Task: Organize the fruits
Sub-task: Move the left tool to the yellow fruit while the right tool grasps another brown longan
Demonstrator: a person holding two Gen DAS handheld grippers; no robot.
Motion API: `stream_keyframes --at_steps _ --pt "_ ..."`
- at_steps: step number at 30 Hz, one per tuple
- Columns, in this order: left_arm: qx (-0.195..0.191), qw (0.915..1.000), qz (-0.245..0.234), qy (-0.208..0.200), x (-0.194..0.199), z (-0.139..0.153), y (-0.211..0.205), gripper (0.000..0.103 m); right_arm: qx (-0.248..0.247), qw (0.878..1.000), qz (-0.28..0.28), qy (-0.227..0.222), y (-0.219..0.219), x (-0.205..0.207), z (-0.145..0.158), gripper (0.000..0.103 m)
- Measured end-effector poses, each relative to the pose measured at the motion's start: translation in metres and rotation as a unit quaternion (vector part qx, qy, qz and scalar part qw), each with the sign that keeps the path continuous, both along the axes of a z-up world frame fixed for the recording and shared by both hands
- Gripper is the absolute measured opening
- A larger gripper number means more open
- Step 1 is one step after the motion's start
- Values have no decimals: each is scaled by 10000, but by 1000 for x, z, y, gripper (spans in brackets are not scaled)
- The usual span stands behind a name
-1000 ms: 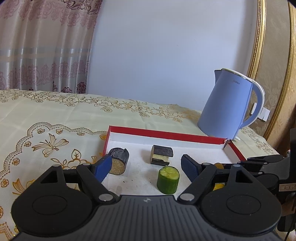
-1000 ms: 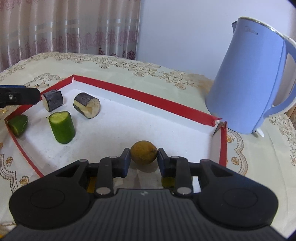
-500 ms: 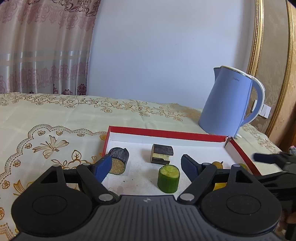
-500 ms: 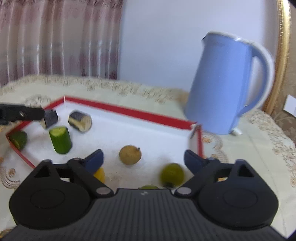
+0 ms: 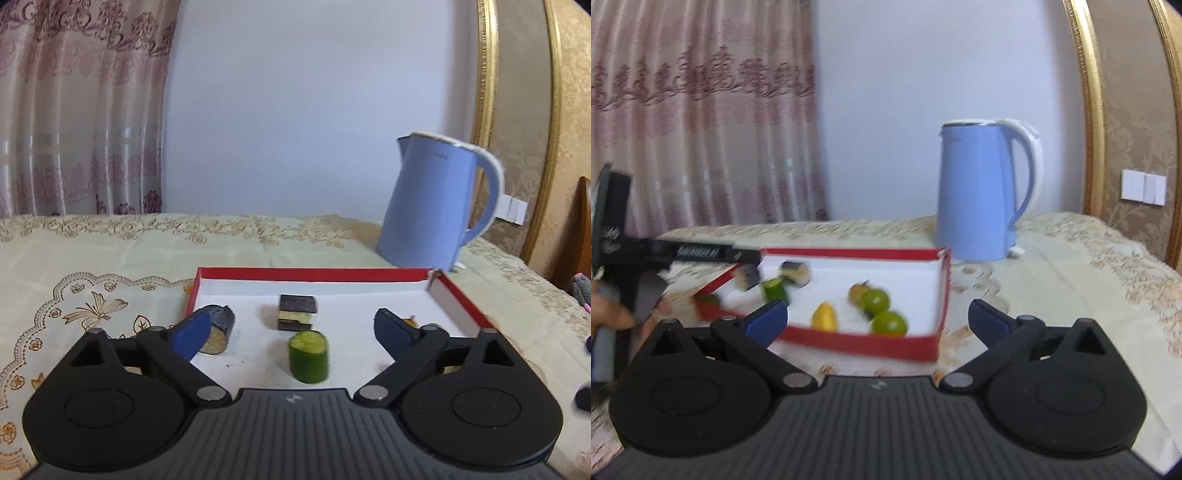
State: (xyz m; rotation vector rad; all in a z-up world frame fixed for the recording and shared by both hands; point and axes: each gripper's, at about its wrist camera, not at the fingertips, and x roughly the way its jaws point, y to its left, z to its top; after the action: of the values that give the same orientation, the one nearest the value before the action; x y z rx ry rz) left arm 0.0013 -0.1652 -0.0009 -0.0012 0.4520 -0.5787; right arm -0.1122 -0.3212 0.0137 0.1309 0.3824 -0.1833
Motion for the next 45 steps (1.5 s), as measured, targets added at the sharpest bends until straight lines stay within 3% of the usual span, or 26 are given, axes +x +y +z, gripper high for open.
stream_keyframes --at_steps 4,10,14,18,23,31,35,45 --pt "80 9999 -53 59 -28 4 6 98 31 9983 363 457 12 3 -9 103" --pt "249 9996 23 126 -76 -3 38 100 -107 9927 1075 527 43 8 -15 100" --pt "325 9992 174 146 -94 -1 56 100 -136 9859 1442 834 53 27 -22 77" --pt "274 9992 287 53 -104 8 67 100 -149 9817 1498 1163 56 45 -33 64" --pt "291 9991 284 93 -108 7 68 100 -64 9788 1555 1332 59 58 -42 37" --pt "395 9990 143 155 -114 0 60 100 -119 9763 1655 1389 64 66 -45 36" --pt "415 9988 177 203 -114 -4 62 100 -124 9760 1681 1381 64 67 -46 27" --pt "508 9983 135 250 -118 -8 58 100 -173 9774 1670 1282 62 63 -43 24"
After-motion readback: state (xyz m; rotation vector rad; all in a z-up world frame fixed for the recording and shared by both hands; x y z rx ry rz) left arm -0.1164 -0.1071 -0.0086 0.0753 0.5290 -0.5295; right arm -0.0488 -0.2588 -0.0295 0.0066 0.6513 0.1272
